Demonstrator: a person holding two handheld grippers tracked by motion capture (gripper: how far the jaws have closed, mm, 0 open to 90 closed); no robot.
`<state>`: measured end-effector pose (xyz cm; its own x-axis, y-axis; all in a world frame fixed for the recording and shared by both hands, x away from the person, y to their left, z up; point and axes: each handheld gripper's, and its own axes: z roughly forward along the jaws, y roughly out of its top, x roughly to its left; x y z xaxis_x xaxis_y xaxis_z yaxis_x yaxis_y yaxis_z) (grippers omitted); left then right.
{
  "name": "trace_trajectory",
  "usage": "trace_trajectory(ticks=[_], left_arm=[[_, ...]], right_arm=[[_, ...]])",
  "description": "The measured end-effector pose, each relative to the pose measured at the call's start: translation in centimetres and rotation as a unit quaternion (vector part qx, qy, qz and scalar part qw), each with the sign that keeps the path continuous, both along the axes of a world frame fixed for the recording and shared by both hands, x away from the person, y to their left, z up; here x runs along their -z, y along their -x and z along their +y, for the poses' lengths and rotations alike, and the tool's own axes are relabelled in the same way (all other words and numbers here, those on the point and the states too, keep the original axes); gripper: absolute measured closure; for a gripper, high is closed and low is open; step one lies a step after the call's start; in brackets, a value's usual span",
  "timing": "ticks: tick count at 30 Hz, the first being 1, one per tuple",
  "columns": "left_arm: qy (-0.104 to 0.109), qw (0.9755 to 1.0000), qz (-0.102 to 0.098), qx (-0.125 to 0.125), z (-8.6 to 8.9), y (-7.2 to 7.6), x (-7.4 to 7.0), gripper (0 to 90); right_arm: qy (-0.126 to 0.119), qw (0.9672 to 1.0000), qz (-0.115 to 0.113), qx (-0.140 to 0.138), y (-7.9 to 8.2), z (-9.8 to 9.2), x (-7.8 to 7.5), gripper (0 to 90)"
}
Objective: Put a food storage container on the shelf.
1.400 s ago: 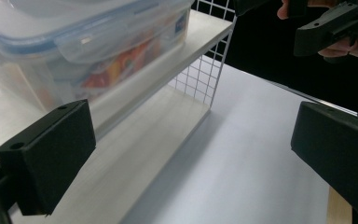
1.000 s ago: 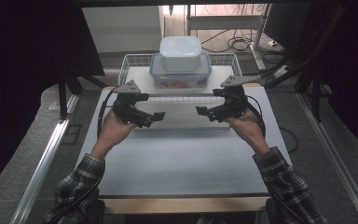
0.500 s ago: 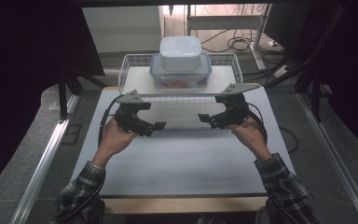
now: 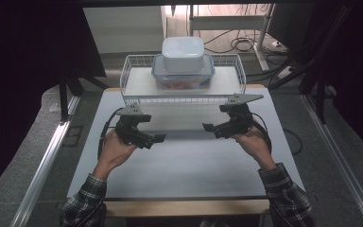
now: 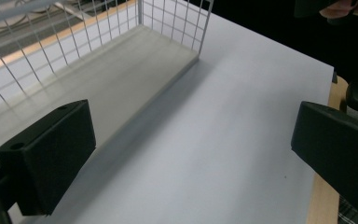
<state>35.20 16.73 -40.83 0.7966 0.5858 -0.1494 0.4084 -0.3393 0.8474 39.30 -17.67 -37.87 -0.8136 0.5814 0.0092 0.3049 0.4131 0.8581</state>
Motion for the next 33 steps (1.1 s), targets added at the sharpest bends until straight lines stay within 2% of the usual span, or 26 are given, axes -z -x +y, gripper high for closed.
trace_trajectory(ticks=[5,9,10,14,17,23,28,33], left_arm=[[0.006,0.9999,0.011,0.000,0.2,0.5,0.8,0.0],[0.005,0.9999,0.010,0.000,0.1,1.1,1.7,0.0],[0.004,0.9999,0.010,-0.001,0.0,1.2,1.9,0.0],[0.003,0.9999,0.008,-0.008,0.1,1.7,2.6,0.0],[-0.008,0.9999,-0.002,-0.012,0.2,2.0,2.8,0.1],[-0.022,0.9993,-0.024,-0.019,0.0,2.8,3.4,0.8],[-0.023,0.9992,-0.025,-0.020,0.0,3.3,4.1,0.8],[-0.014,0.9995,-0.021,-0.022,0.2,3.8,4.6,0.7]], right_arm=[[0.009,0.9999,0.004,0.005,0.2,0.0,0.4,1.1],[0.016,0.9998,0.014,0.006,0.4,0.0,0.8,0.8],[0.016,0.9996,0.022,0.007,0.5,-0.1,1.0,0.7],[0.012,0.9994,0.031,0.012,0.7,-0.4,1.3,0.7],[0.009,0.9992,0.036,0.015,1.0,-0.6,1.5,0.7],[0.014,0.9993,0.028,0.018,1.6,-0.8,2.1,0.7],[0.012,0.9991,0.037,0.014,2.0,-1.1,2.5,0.8],[0.015,0.9988,0.044,0.012,2.3,-1.2,3.0,0.8]])
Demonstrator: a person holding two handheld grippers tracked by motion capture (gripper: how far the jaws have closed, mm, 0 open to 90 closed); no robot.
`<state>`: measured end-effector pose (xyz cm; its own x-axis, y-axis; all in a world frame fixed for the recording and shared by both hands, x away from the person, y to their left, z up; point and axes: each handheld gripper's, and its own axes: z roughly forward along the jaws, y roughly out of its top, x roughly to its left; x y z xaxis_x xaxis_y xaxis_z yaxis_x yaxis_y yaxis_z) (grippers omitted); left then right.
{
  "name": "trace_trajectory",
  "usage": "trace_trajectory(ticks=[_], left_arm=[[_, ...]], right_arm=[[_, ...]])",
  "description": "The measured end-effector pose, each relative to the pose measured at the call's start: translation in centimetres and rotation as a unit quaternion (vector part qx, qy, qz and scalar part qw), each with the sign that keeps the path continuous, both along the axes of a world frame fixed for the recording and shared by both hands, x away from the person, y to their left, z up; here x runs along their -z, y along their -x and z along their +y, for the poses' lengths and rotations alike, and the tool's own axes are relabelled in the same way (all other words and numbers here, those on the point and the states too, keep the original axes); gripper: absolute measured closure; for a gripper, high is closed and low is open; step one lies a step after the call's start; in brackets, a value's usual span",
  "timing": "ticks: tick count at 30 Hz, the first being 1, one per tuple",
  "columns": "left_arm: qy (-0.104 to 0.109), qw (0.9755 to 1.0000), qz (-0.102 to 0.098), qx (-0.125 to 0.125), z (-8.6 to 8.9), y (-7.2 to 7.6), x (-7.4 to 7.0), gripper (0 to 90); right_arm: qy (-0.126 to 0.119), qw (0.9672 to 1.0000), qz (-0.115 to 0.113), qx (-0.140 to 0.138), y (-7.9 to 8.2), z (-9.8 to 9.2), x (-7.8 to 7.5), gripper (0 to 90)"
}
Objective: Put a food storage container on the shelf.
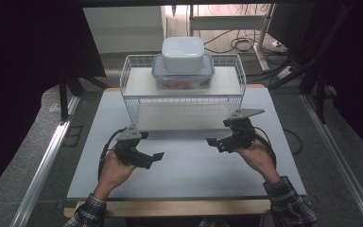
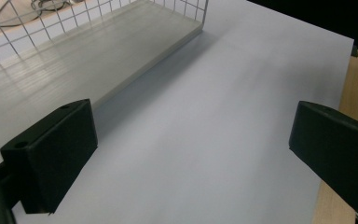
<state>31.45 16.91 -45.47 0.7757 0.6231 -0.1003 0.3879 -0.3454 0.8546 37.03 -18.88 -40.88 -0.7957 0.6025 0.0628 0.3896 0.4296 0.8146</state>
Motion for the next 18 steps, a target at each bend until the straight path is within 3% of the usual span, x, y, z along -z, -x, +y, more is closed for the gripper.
trace_trajectory(ticks=[8,18], left_arm=[[0.017,0.9998,0.008,0.000,0.5,0.6,0.8,0.8],[0.031,0.9995,0.006,-0.003,1.4,1.4,1.4,0.6]], right_arm=[[0.016,0.9998,0.001,-0.007,0.7,-0.1,1.4,0.8],[0.024,0.9995,-0.019,-0.001,1.8,-1.0,2.4,0.8]])
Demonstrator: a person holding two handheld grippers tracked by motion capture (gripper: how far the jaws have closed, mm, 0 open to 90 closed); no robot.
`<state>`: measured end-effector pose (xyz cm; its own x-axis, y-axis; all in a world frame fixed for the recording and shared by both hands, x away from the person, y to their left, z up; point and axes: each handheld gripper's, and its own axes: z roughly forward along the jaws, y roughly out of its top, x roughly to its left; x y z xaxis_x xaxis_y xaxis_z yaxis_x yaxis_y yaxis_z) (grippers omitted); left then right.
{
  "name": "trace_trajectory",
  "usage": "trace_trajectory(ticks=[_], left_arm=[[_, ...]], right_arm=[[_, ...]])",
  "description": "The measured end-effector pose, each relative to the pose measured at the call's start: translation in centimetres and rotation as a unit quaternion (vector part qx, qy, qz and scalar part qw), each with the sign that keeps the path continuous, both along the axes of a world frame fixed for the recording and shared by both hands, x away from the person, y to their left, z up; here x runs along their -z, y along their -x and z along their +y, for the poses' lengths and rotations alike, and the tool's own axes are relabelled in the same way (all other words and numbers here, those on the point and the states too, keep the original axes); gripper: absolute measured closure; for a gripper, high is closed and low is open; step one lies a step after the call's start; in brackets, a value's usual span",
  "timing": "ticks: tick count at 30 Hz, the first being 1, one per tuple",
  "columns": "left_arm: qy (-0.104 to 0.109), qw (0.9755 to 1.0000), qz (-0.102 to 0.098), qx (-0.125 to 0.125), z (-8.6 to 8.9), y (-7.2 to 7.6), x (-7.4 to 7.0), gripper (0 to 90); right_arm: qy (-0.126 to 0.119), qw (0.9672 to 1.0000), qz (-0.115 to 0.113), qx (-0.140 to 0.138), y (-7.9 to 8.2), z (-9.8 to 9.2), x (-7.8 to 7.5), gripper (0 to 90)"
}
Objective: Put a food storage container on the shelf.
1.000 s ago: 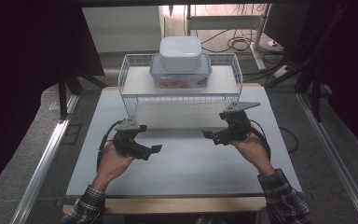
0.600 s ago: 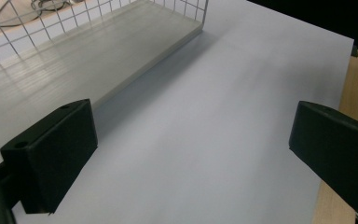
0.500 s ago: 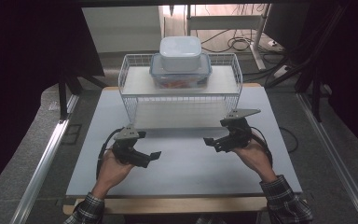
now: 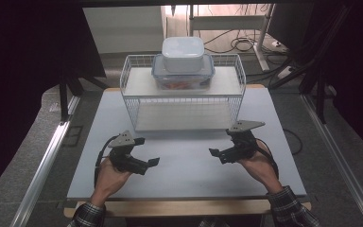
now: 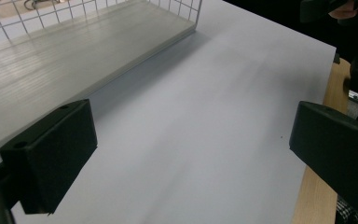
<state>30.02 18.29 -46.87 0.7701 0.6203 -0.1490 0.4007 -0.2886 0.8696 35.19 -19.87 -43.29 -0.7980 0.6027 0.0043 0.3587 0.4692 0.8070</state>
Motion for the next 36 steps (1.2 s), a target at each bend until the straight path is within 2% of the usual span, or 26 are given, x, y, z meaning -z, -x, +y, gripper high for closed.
trace_trajectory(ticks=[2,8,15,22,28,36], left_arm=[[-0.008,1.0000,-0.003,-0.003,0.1,0.2,0.2,1.1],[-0.011,0.9998,-0.004,-0.014,0.5,0.7,0.7,1.8],[-0.012,0.9996,0.006,-0.026,1.3,1.3,1.6,2.3],[-0.022,0.9989,0.011,-0.041,1.7,1.7,2.5,2.6],[-0.042,0.9980,0.006,-0.047,1.5,2.1,2.9,2.9],[-0.047,0.9972,0.001,-0.058,1.7,2.4,3.5,2.6]], right_arm=[[-0.001,1.0000,-0.001,0.003,0.2,-0.2,0.0,0.9],[-0.002,0.9999,-0.003,0.013,0.7,-0.8,0.3,1.8],[0.002,0.9998,-0.002,0.018,1.0,-1.3,1.0,1.9],[-0.001,0.9995,-0.001,0.031,1.3,-2.0,1.7,1.9],[-0.001,0.9992,0.007,0.038,1.5,-2.7,2.7,1.9],[-0.001,0.9989,0.015,0.045,1.9,-3.5,3.8,1.9]])
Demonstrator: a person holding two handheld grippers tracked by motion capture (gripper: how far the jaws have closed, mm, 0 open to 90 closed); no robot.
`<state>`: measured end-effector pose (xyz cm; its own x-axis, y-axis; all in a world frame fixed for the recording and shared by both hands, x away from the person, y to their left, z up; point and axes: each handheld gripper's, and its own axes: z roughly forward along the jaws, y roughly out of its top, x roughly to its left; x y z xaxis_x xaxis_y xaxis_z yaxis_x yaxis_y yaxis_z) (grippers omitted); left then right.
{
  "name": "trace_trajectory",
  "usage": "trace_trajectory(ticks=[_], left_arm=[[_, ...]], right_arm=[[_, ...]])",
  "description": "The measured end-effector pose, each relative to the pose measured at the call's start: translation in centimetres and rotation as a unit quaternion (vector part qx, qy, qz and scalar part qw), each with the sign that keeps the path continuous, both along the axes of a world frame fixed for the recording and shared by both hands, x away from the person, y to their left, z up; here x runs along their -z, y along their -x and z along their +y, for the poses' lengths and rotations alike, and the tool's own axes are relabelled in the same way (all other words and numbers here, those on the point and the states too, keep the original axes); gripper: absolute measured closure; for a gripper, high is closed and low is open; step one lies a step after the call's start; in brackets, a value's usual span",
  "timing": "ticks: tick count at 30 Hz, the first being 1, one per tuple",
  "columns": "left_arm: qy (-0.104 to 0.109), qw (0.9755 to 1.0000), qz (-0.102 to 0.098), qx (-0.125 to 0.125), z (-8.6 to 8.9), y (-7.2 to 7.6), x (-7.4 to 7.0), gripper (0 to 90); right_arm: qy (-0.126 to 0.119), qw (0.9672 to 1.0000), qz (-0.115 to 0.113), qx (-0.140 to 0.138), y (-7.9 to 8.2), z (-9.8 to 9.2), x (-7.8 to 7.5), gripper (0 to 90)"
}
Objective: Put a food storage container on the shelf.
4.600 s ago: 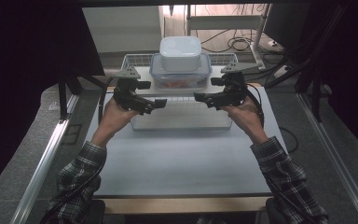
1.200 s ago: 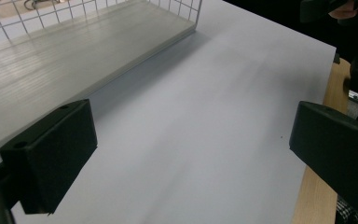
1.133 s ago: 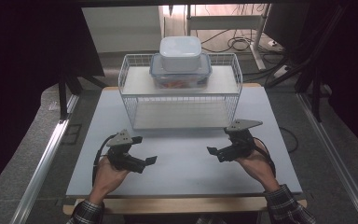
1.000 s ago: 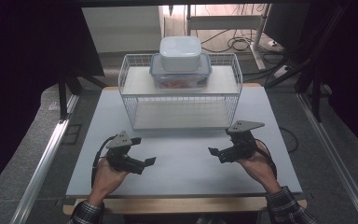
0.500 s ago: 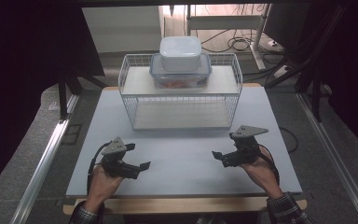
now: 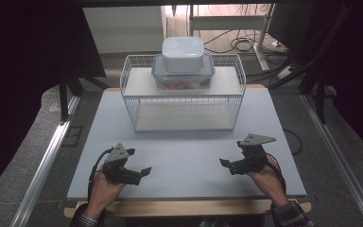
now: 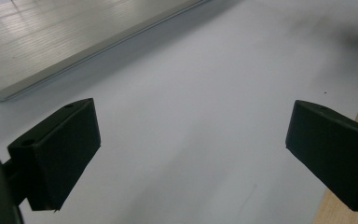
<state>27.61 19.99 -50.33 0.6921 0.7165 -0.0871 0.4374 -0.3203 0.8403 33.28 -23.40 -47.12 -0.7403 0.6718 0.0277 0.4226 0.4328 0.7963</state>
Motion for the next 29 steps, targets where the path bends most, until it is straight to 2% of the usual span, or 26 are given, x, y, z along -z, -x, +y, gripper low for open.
trace_trajectory(ticks=[8,13,25,29], left_arm=[[-0.011,0.9999,0.002,-0.007,0.1,0.2,0.8,2.0],[-0.016,0.9998,0.006,-0.011,0.2,0.2,1.3,1.8],[-0.035,0.9988,0.033,-0.008,0.4,-0.3,2.7,2.0],[-0.040,0.9987,0.031,-0.006,0.3,-0.4,2.6,2.0]], right_arm=[[-0.002,0.9999,0.008,0.008,0.2,-0.4,0.9,1.8],[0.005,0.9999,0.013,0.009,0.2,-0.5,1.7,1.8],[0.018,0.9994,0.028,0.007,-0.3,-0.9,3.2,1.9],[0.022,0.9993,0.030,0.008,-0.4,-0.8,3.3,1.9]])
